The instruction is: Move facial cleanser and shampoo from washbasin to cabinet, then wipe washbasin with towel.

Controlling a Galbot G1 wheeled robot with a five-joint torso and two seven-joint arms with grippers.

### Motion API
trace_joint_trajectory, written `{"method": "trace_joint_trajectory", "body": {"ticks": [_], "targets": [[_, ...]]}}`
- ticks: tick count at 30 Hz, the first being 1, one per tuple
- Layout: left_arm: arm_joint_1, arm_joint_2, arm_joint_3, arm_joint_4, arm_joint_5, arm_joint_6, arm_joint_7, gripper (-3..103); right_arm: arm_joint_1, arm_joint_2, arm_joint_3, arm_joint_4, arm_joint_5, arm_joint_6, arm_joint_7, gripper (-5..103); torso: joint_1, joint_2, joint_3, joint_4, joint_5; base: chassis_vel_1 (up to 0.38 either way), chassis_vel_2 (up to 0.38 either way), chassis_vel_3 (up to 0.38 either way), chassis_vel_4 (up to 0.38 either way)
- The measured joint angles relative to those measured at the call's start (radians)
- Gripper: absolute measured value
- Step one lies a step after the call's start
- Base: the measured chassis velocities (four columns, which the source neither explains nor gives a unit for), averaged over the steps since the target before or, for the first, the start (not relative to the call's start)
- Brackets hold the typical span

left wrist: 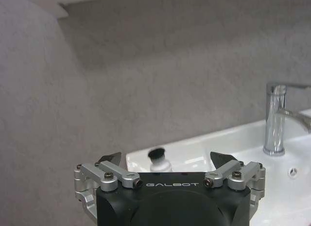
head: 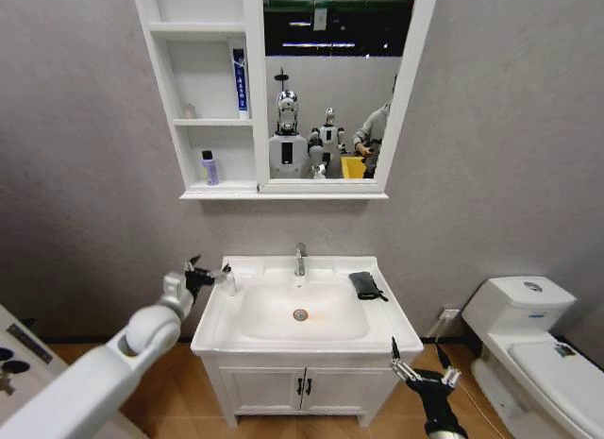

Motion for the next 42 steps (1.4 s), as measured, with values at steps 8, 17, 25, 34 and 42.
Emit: {"method": "trace_joint_trajectory", "body": {"ticks": [8, 17, 25, 34, 42], "targets": [[-0.058, -0.133, 0.048, 0.178, 0.063, -0.026, 0.014, 100, 0.004, -0.006, 0.007, -0.02, 0.007, 0.004, 0.003, 100, 0.0, 0.0, 0.0, -0.0001, 0.0001, 0.0, 0.0, 0.0, 0.0], [-0.215, -0.227, 0.098, 0.388, 0.066, -0.029, 0.056, 100, -0.004, 0.002, 0.009, -0.033, -0.003, 0.01, 0.006, 100, 0.0, 0.0, 0.0, 0.0001, 0.0002, 0.0, 0.0, 0.0, 0.0], [-0.272, -0.29, 0.098, 0.541, 0.088, -0.025, 0.089, 103, -0.01, 0.003, 0.014, -0.035, -0.003, 0.01, 0.008, 100, 0.0, 0.0, 0.0, 0.0002, 0.0, 0.0, 0.0, 0.0, 0.0], [-0.328, -0.318, 0.107, 0.625, 0.083, -0.025, 0.113, 81, -0.011, 0.007, 0.015, -0.04, -0.003, 0.016, 0.008, 100, 0.0, 0.0, 0.0, -0.0001, 0.0, 0.0, 0.0, 0.0, 0.0], [-0.31, -0.308, 0.103, 0.608, 0.088, -0.022, 0.115, 47, -0.003, -0.004, 0.016, -0.042, 0.004, 0.021, 0.007, 100, 0.0, 0.0, 0.0, 0.0001, 0.0, 0.0, 0.0, 0.0, 0.0]]}}
